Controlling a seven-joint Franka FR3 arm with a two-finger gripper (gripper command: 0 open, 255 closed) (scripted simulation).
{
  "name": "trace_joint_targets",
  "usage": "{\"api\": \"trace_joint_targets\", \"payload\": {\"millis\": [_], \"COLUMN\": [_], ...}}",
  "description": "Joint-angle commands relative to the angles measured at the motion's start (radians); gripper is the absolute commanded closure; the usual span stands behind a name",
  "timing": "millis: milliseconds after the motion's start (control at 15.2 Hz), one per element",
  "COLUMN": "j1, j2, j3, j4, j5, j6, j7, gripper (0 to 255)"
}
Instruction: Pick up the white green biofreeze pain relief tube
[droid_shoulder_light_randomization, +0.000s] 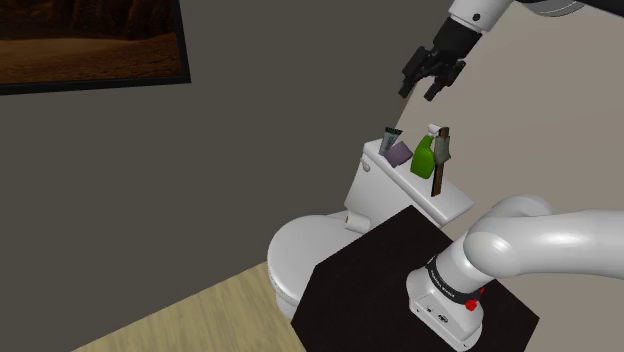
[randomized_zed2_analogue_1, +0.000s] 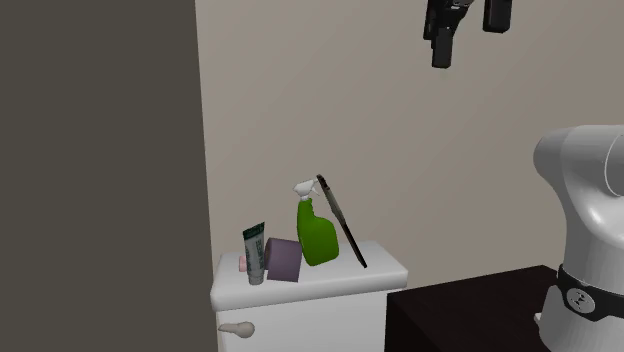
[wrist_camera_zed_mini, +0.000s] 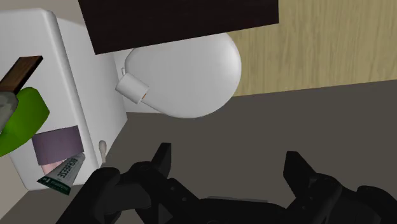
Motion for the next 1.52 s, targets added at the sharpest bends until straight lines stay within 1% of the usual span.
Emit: {"api": "trace_joint_targets", "payload": {"millis": [0, 462, 858, 1188, 1452], "j1": [0.000, -0.013, -0.016, -0.008, 0.006], "j2": [0.000, 0.078, 0.205, 0.349, 0.487], "j3": [0.000, -0.126, -0.238, -0.332, -0.404], "j4": [0.000, -0.082, -0.096, -0.065, -0.013], "j5": [0.000, -0.088, -0.142, -0.154, -0.131], "j6": [0.000, 0.151, 0.291, 0.407, 0.491], "j7": [0.000, -0.210, -0.388, -0.542, -0.674], "gripper": [0, 0, 0, 0, 0]}}
